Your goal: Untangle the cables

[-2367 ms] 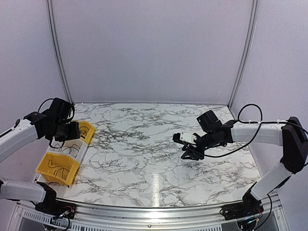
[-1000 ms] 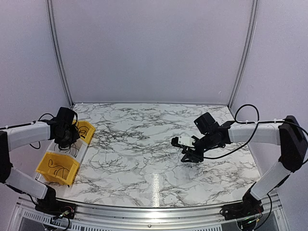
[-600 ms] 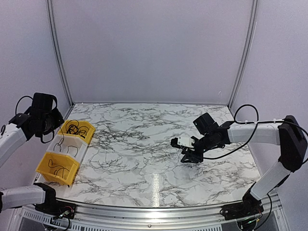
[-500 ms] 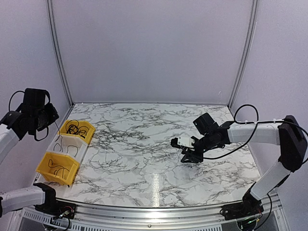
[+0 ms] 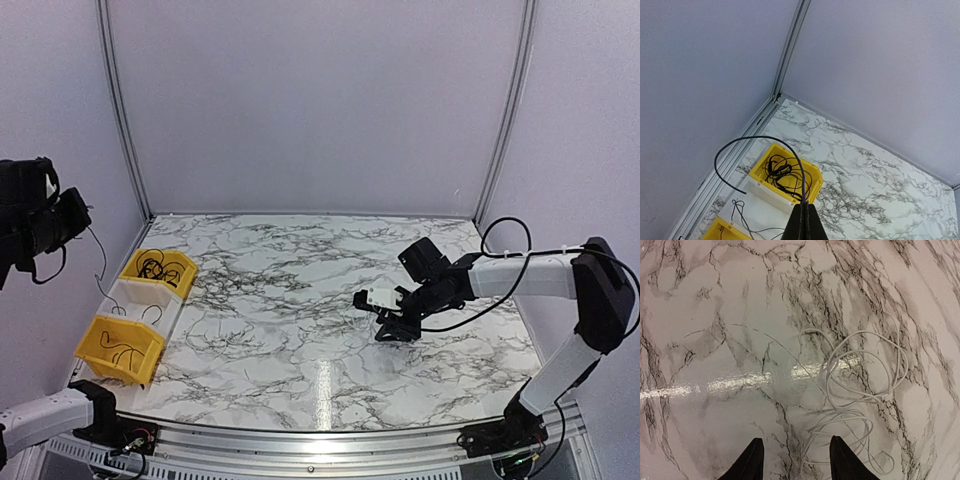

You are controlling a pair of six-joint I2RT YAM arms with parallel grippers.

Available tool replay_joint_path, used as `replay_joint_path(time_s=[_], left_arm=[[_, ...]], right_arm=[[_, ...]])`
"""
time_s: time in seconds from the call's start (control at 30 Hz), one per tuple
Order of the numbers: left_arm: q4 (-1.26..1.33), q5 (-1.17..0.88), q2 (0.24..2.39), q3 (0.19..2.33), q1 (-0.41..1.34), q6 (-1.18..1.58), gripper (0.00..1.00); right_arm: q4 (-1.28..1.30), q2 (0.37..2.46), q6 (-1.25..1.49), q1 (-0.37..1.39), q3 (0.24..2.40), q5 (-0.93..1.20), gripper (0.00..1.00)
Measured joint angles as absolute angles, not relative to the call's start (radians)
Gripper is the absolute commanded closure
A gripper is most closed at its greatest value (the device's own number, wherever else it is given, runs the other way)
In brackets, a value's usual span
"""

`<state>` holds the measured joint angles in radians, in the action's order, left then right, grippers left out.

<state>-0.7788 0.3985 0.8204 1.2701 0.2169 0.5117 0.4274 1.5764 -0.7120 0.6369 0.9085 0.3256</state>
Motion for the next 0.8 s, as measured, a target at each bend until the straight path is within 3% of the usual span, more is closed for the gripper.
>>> replay_joint_path(time_s=[0.33, 0.8], left_arm=[[-0.727, 0.371, 0.934, 1.018, 0.217, 0.516, 1.0], [-0.562, 0.314, 1.077, 0.884, 0.216, 0.556, 1.0]], right_arm=[[0.428, 1.58, -0.712, 0.637, 0.908, 0.321, 0.54], [0.446, 1.588, -0.727, 0.637, 0.92, 0.304, 0.55]])
